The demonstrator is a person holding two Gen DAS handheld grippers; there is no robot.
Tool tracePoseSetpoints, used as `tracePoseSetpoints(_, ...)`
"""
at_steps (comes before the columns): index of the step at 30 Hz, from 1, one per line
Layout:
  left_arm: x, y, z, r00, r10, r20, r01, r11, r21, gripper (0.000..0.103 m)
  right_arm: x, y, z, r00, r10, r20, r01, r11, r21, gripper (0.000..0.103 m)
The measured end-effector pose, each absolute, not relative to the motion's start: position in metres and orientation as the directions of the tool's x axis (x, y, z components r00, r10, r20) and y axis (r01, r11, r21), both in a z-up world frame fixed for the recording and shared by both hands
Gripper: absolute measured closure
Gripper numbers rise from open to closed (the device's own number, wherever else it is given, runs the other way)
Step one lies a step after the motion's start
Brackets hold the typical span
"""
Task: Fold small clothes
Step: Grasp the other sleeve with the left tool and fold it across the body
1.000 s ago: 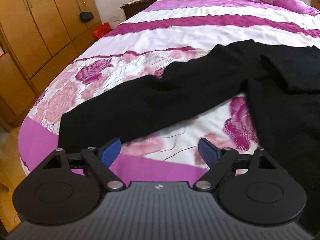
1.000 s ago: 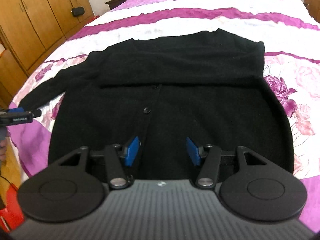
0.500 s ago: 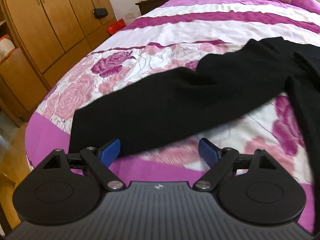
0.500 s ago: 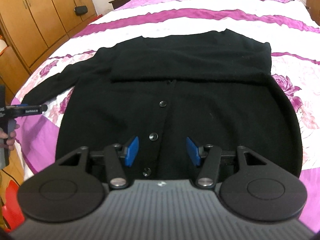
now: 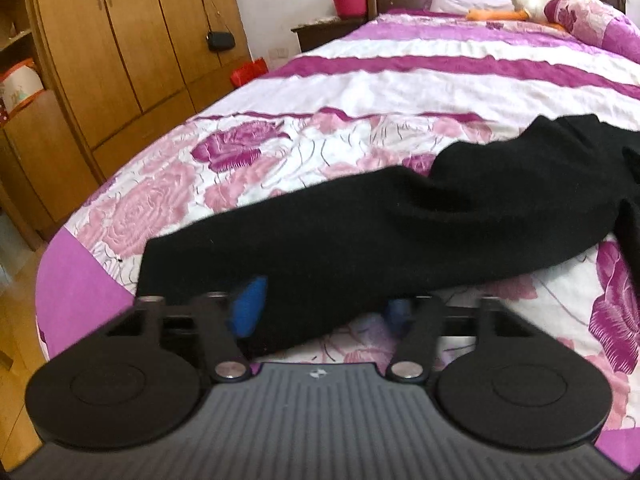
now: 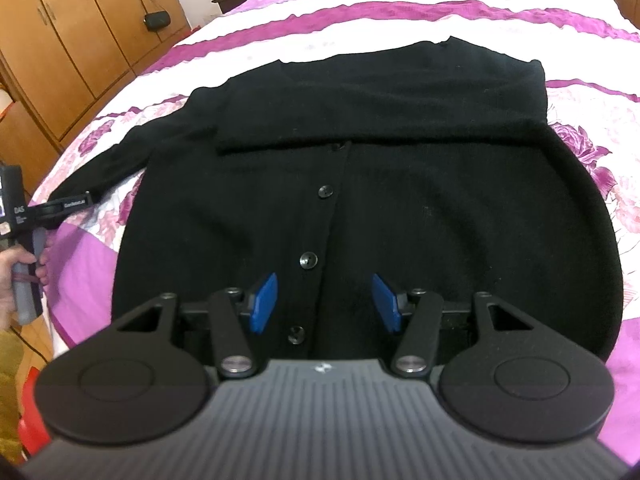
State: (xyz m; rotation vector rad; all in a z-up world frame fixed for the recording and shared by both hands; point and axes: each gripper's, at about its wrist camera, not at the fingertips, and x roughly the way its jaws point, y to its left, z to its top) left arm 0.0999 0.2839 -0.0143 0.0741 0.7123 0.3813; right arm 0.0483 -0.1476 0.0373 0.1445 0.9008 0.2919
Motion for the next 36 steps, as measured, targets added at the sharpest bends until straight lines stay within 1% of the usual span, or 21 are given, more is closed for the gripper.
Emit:
tracePoseSetpoints(2,0.1,0.285,-0.011,0.698,0.367,-0.615,-0.322,0.928,0.188,0.077,0.049,-0.148,0.036,0.585,0.312,-0.748,-0.189,0.95,0.248,0.048)
tracePoseSetpoints(4,0.098,0.287,-0.006,0.708,0.365,-0.605,-0.333,0.927,0.169,0.086,0.05,-0.149,0.035,0.588,0.311,-0.747,-0.185,0.95,0.251,0.048)
tracePoseSetpoints(7,0.094,0.289,0.004,0.729,0.356,-0.584,-0.348,0.928,0.131,0.091,0.049,-0.151,0.035,0.591,0.325,-0.738,-0.186,0.945,0.268,0.048)
tracePoseSetpoints(14,0.084,0.277,0.046,0.818,0.3,-0.491,-0.331,0.943,0.025,0.093,0.048,-0.156,0.035,0.596,0.353,-0.721,-0.188,0.935,0.302,0.048)
tracePoseSetpoints(19,0.086,0.258,0.079,0.869,0.228,-0.439,-0.274,0.961,-0.042,0.094,0.047,-0.162,0.035,0.603,0.362,-0.711,-0.176,0.93,0.324,0.048)
tracePoseSetpoints(21,0.087,0.244,0.09,0.887,0.197,-0.417,-0.239,0.97,-0.051,0.094,0.046,-0.166,0.035,0.608,0.361,-0.707,-0.169,0.929,0.33,0.048)
tracePoseSetpoints(25,0.085,0.209,0.109,0.914,0.146,-0.379,-0.179,0.983,-0.052,0.094,0.045,-0.177,0.035,0.608,0.398,-0.687,-0.159,0.909,0.385,0.048)
tracePoseSetpoints(32,0.09,0.151,0.133,0.937,0.003,-0.35,-0.034,0.996,-0.082,0.094,0.043,-0.191,0.035,0.626,0.394,-0.673,-0.133,0.904,0.406,0.048)
tracePoseSetpoints(36,0.102,0.109,0.135,0.928,-0.07,-0.366,0.043,0.996,-0.081,0.094,0.041,-0.2,0.034,0.637,0.38,-0.671,-0.112,0.906,0.407,0.048)
